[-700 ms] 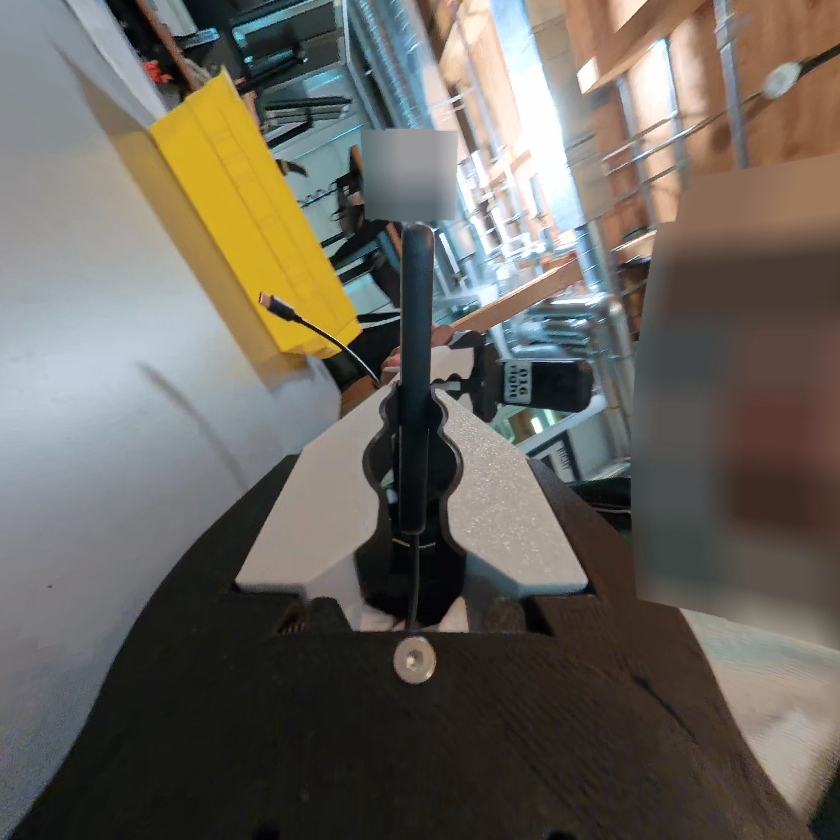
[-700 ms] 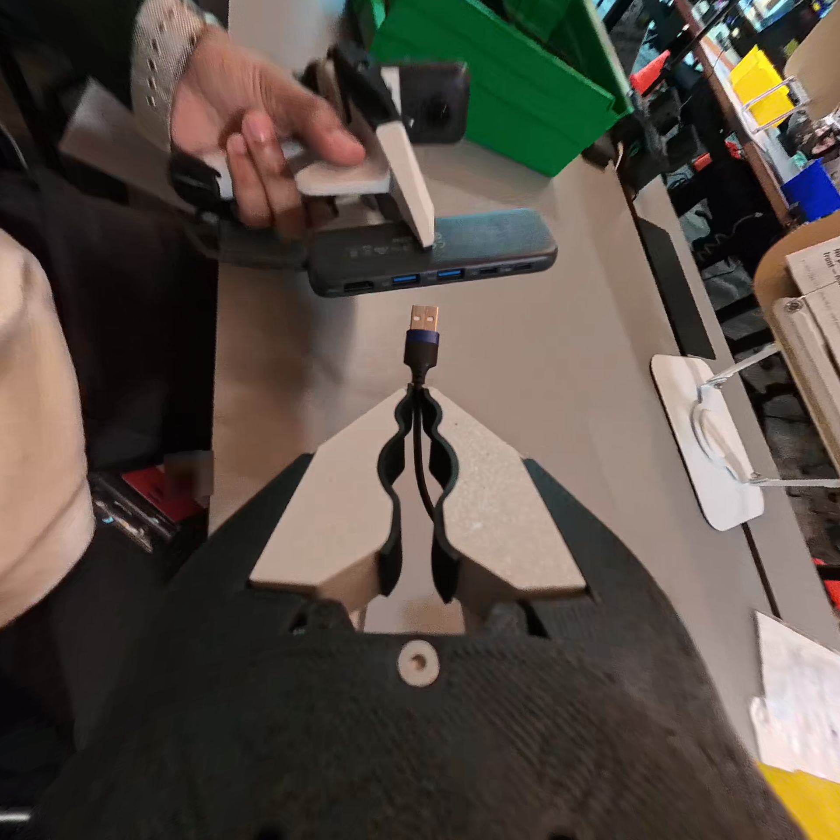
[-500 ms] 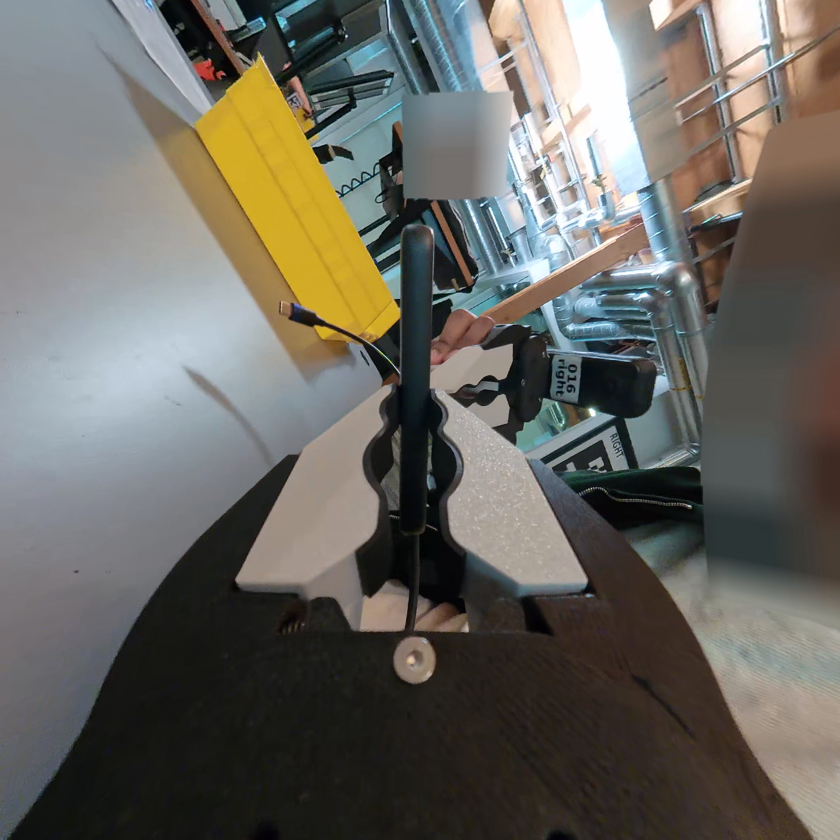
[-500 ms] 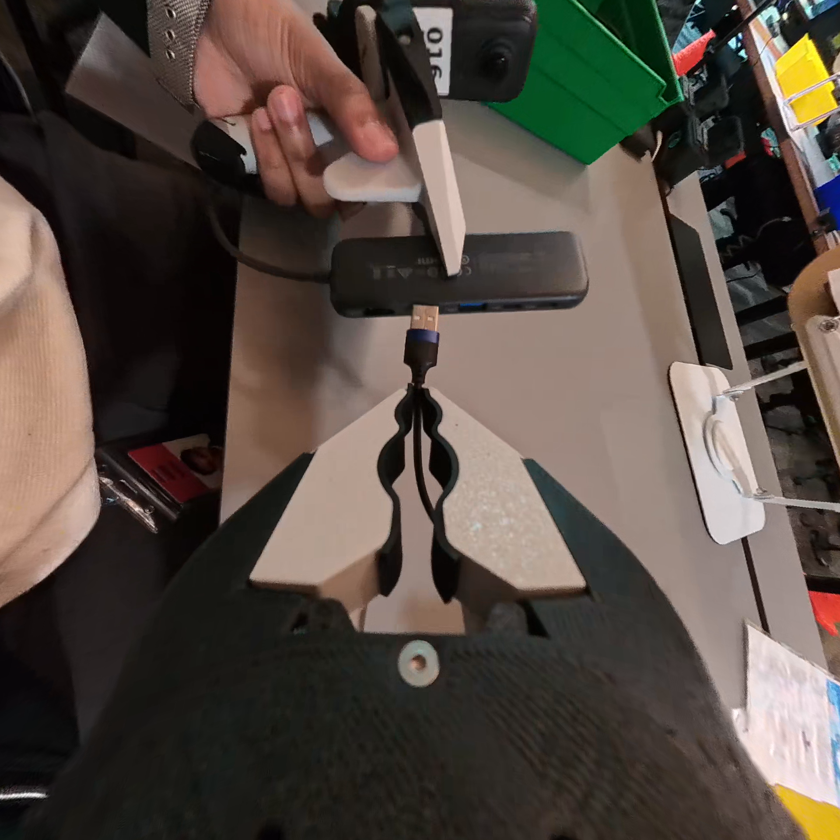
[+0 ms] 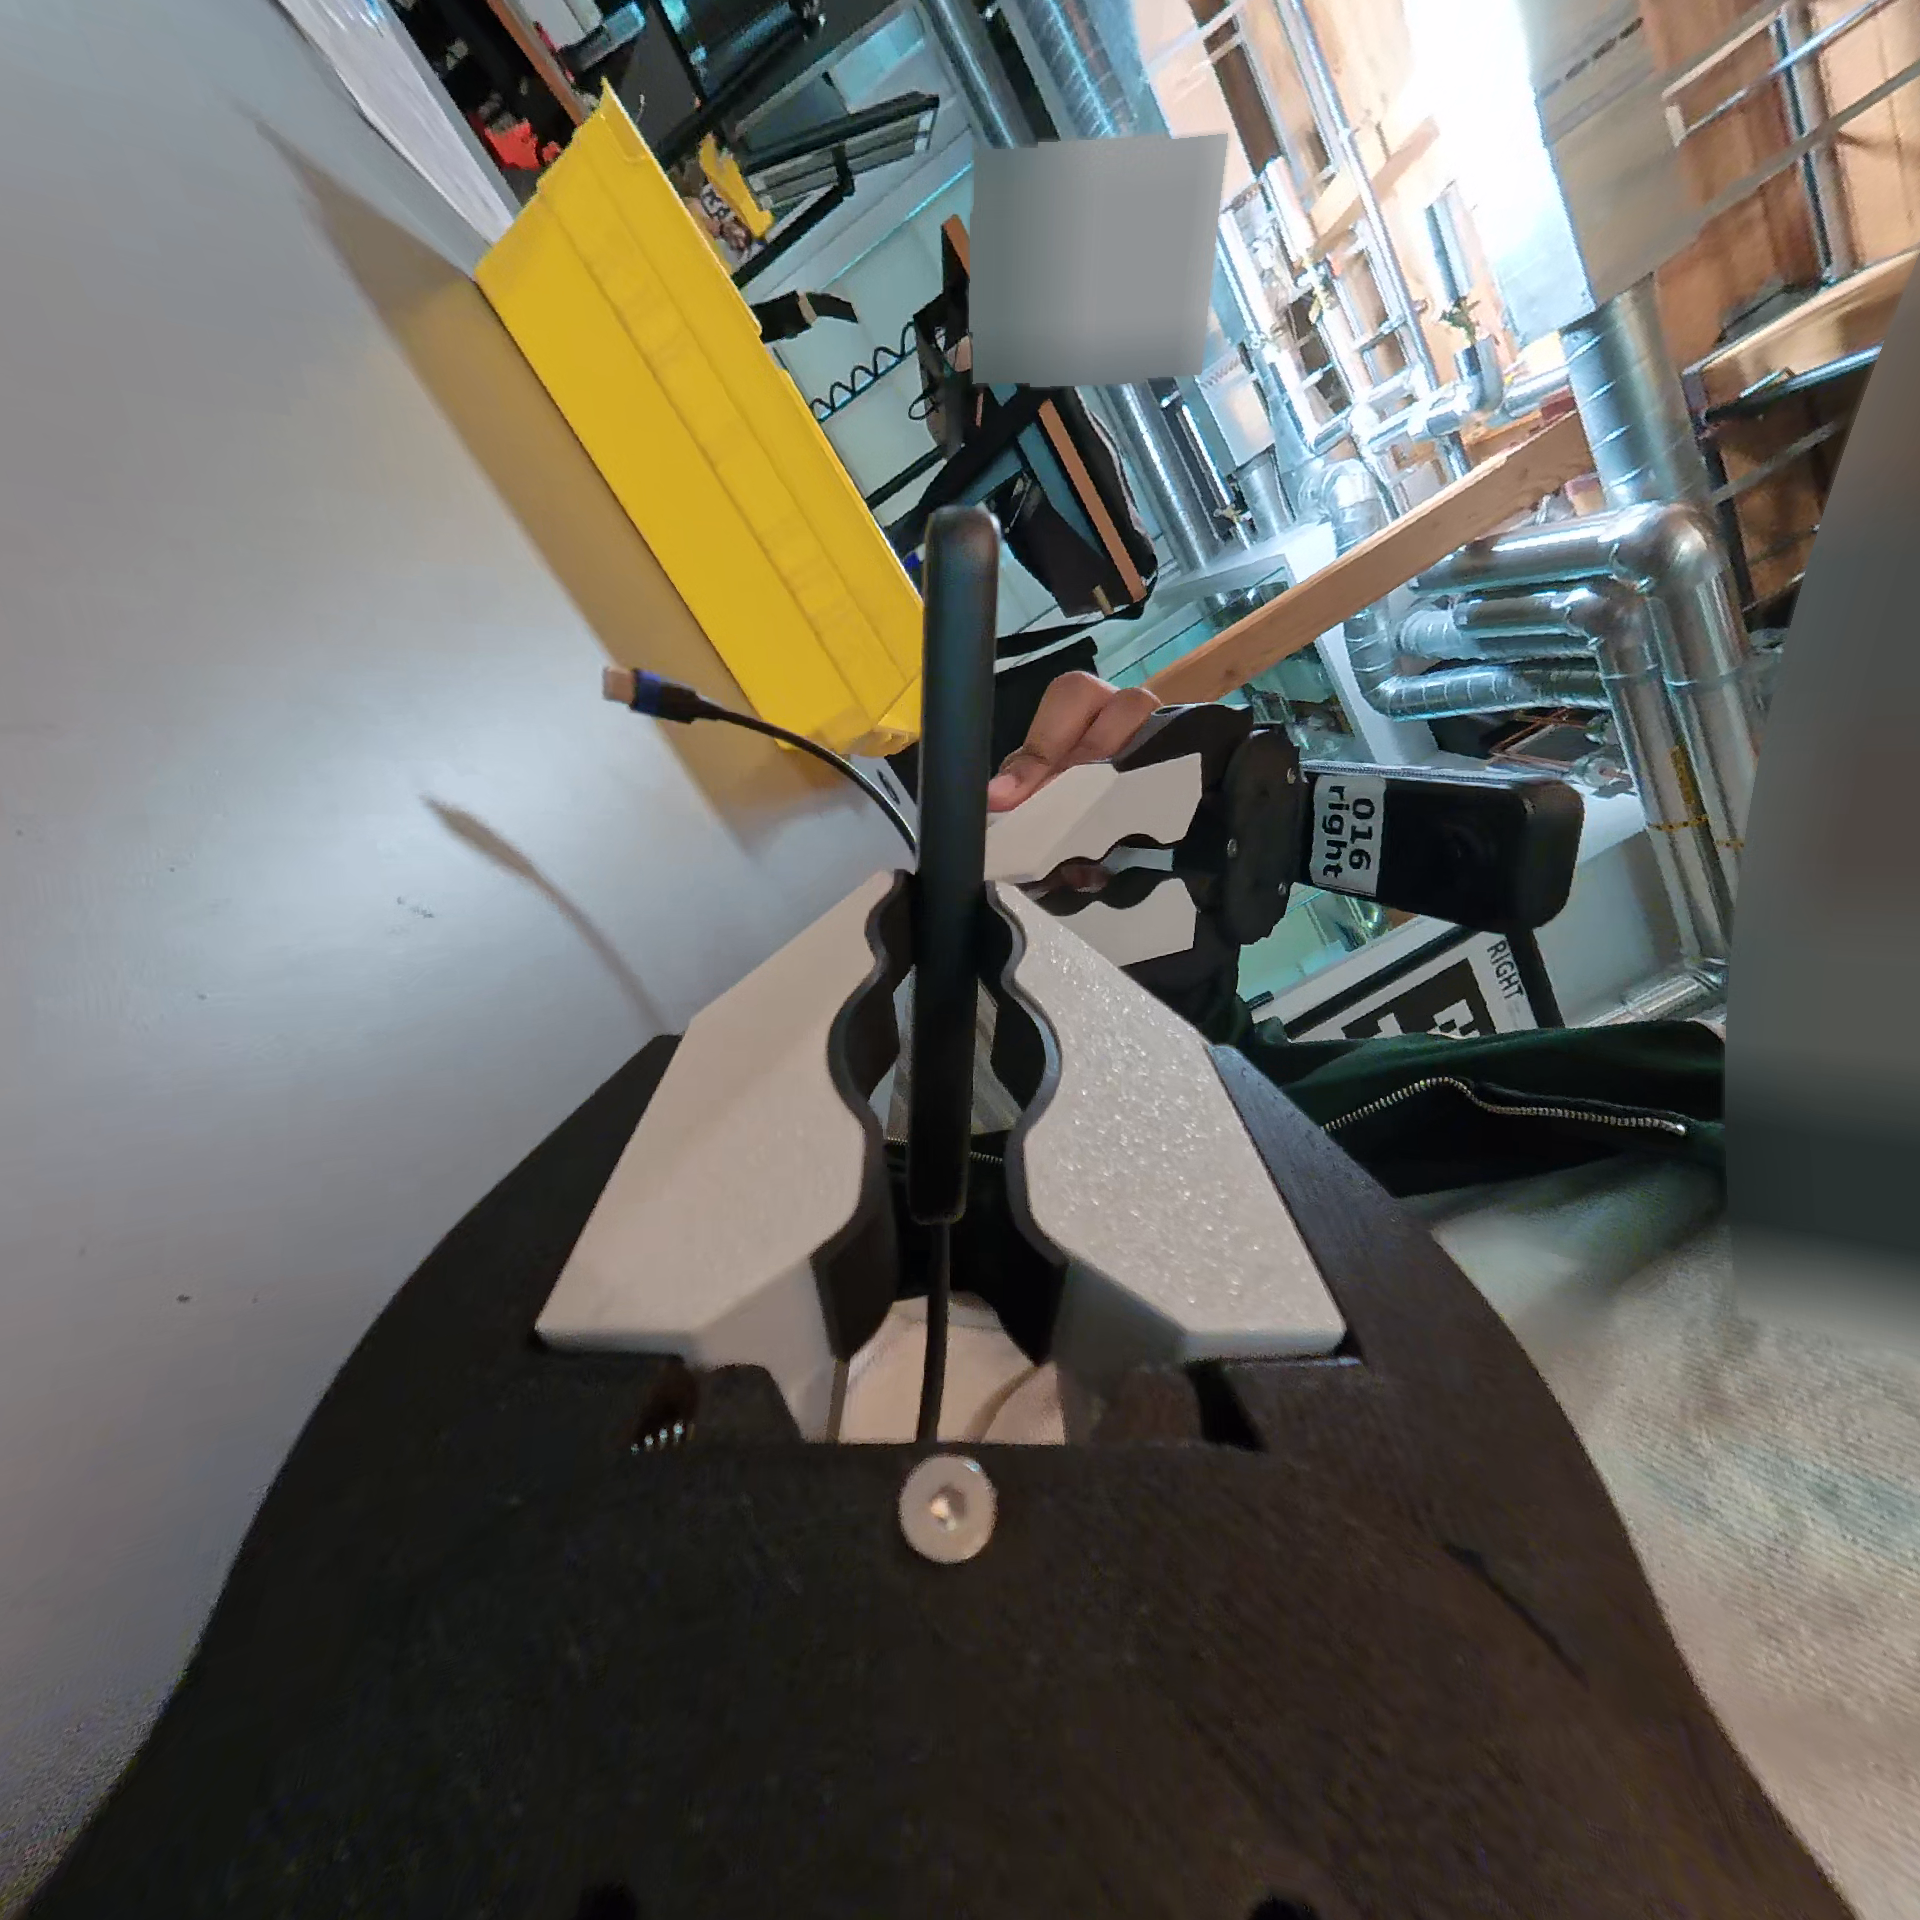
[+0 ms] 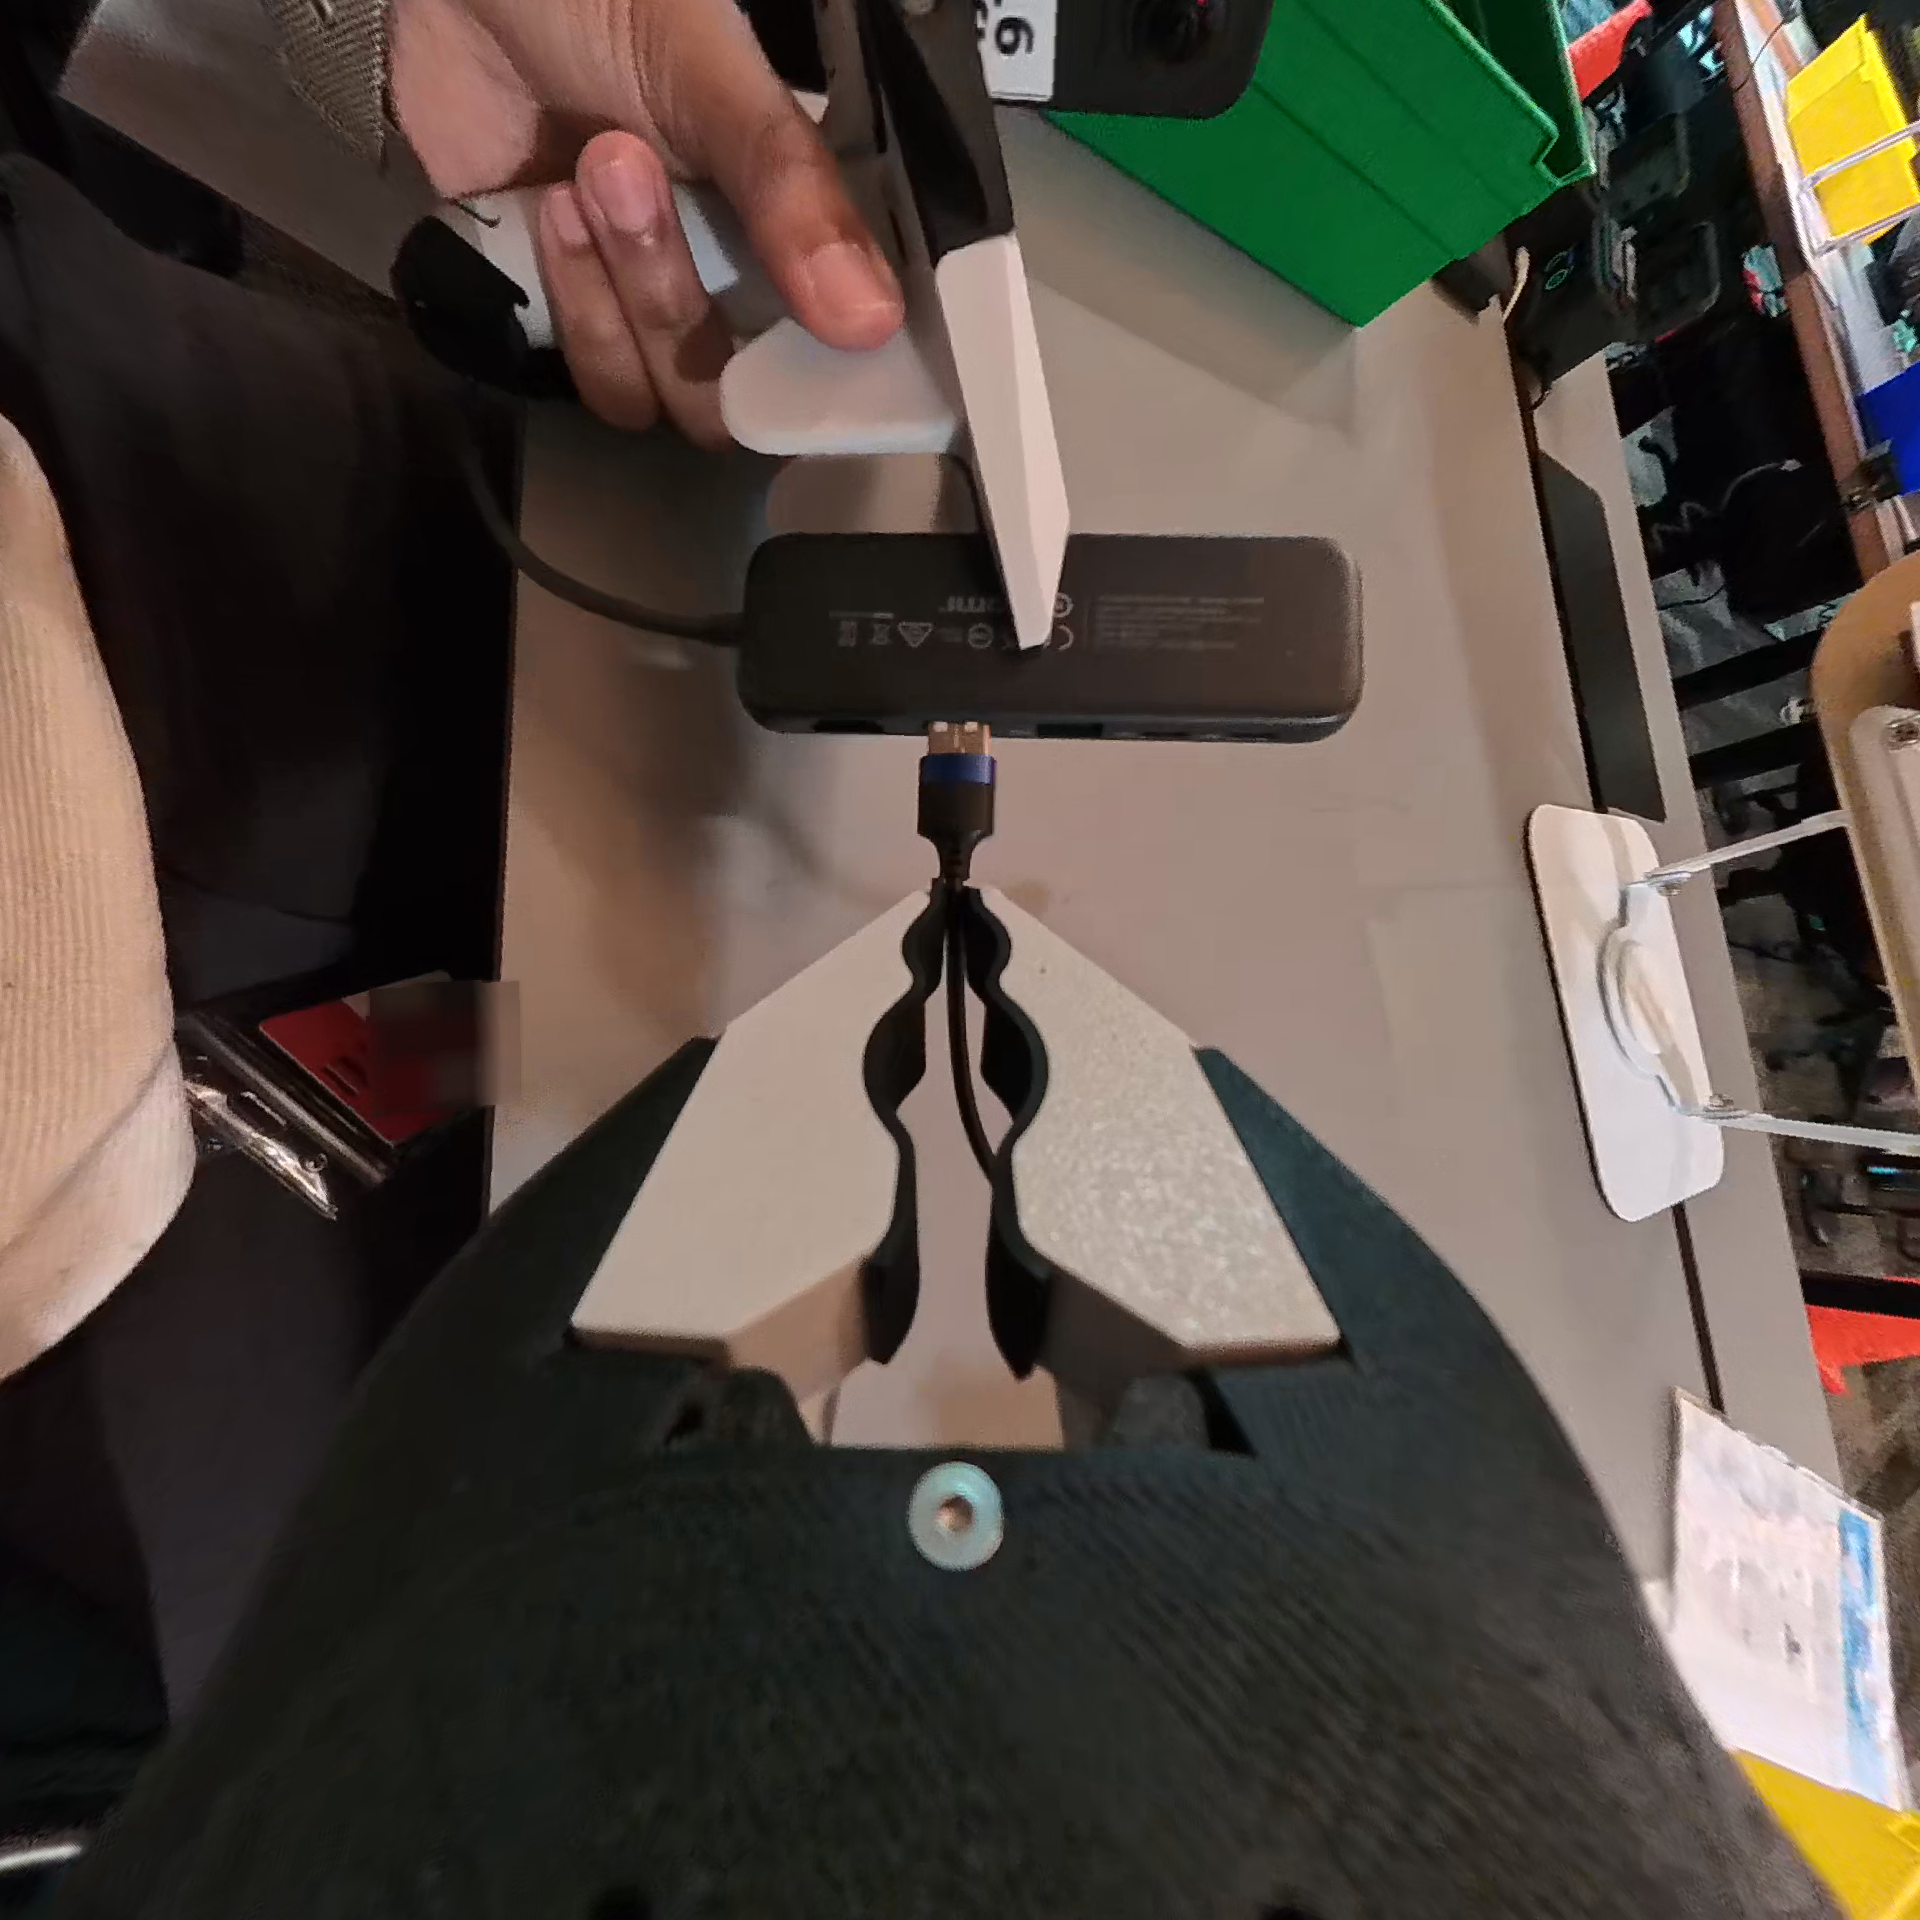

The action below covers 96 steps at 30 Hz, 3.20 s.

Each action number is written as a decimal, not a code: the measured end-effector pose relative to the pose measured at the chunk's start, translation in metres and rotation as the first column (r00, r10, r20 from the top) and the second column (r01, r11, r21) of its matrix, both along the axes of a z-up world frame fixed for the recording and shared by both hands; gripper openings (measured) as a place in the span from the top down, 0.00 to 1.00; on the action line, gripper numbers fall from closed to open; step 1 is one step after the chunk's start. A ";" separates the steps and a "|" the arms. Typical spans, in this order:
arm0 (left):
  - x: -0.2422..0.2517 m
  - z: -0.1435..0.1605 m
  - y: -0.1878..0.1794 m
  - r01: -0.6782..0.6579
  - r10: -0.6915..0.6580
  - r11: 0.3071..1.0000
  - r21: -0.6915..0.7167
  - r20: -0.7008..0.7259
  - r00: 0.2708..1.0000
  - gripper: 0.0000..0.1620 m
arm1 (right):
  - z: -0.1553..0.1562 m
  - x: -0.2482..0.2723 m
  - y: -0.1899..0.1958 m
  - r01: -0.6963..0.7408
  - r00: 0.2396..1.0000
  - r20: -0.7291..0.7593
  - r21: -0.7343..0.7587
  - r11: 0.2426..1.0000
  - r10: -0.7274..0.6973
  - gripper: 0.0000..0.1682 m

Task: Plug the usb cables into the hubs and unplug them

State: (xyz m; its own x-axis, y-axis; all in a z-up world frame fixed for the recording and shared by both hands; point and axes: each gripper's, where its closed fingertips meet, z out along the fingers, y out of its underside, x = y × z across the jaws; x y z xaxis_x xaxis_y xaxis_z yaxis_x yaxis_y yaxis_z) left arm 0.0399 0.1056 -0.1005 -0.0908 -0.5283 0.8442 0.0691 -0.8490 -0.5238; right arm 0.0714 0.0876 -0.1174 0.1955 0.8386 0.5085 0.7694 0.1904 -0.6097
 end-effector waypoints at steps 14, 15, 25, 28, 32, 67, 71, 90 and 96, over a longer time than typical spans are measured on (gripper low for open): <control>-0.004 0.004 0.009 -0.029 0.035 0.995 -0.093 0.069 0.997 0.95 | 0.011 -0.012 0.002 0.003 0.975 -0.221 -0.070 0.998 -0.019 0.99; -0.006 0.008 0.010 -0.025 0.036 0.994 -0.104 0.103 0.994 0.94 | 0.015 -0.013 0.004 0.014 0.969 -0.247 -0.064 0.998 -0.030 0.99; -0.035 0.016 0.046 -0.202 0.227 0.968 -0.146 0.183 0.957 0.95 | 0.062 0.002 0.027 0.100 0.775 -0.587 -0.253 0.962 -0.235 0.86; -0.041 0.011 0.055 -0.284 0.297 0.952 -0.111 0.121 0.947 0.95 | 0.076 -0.009 0.029 0.057 0.740 -0.625 -0.308 0.950 -0.247 0.87; -0.043 0.002 0.060 -0.330 0.334 0.940 -0.091 0.035 0.942 0.95 | 0.082 -0.042 0.043 0.060 0.798 -0.556 -0.306 0.950 -0.230 0.87; -0.043 -0.004 0.058 -0.305 0.306 0.944 -0.123 -0.013 0.952 0.95 | -0.042 -0.471 0.218 -0.160 0.912 0.338 -0.234 0.959 0.235 0.93; -0.047 -0.004 0.061 -0.319 0.320 0.939 -0.128 -0.011 0.947 0.95 | 0.007 -0.468 0.209 -0.208 0.964 0.115 -0.237 0.949 0.240 0.98; -0.067 -0.011 0.078 -0.442 0.448 0.877 -0.187 -0.011 0.894 0.95 | 0.127 0.062 0.169 0.582 0.686 -0.627 0.170 0.795 -0.369 0.99; -0.061 -0.013 0.077 -0.450 0.449 0.883 -0.136 -0.042 0.893 0.95 | 0.036 0.103 0.112 0.631 0.767 -0.400 0.328 0.703 -0.502 0.99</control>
